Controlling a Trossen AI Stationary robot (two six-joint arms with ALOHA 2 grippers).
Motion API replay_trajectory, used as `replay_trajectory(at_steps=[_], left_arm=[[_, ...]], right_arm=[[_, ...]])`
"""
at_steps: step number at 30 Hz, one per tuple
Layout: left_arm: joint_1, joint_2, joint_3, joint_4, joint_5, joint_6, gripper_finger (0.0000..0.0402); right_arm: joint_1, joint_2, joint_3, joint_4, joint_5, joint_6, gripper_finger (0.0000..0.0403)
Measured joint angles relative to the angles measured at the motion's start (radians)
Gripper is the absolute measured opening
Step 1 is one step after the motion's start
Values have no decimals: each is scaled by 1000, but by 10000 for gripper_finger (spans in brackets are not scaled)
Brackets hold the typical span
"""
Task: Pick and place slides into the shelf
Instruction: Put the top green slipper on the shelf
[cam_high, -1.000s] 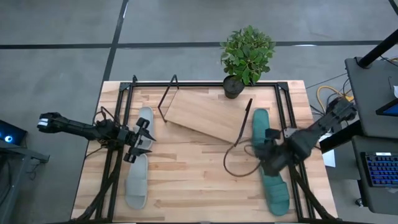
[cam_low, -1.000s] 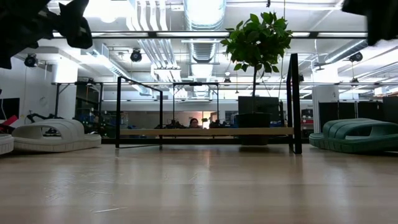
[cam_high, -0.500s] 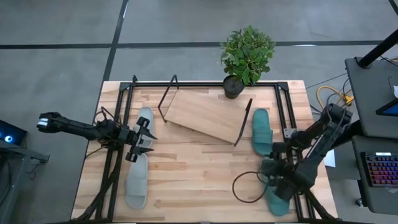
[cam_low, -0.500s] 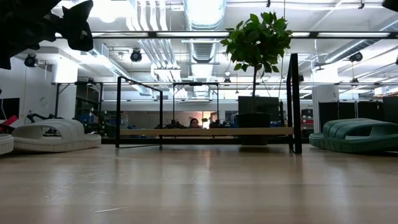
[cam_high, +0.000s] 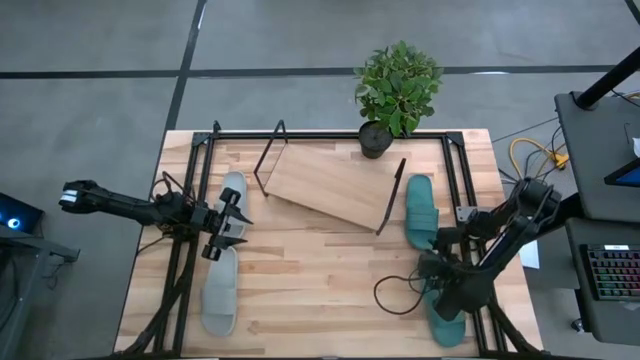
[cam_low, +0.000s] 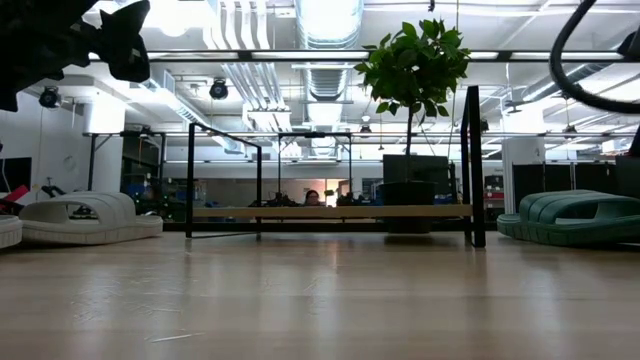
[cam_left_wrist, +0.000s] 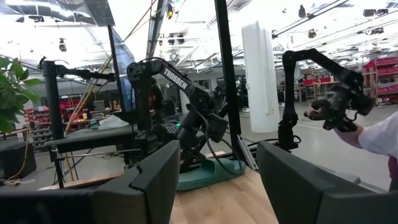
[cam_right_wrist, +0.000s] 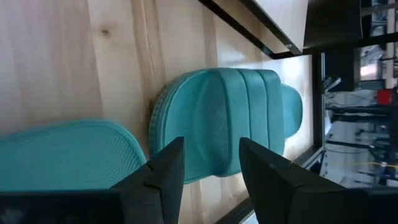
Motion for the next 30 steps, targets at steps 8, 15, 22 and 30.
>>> replay_trajectory(at_steps=[8,15,22,30], left_arm=[[0,0,0,0,0,0,199],[0,0,0,0,0,0,199],[0,0,0,0,0,0,199],[0,0,0,0,0,0,199]], right_arm=[[-60,34,-36,9,42,-1,144],[-128,25,-83,87,4,-68,144],[-180,19,-119,122,15,-144,143],[-222,19,-166,123,16,-185,143]])
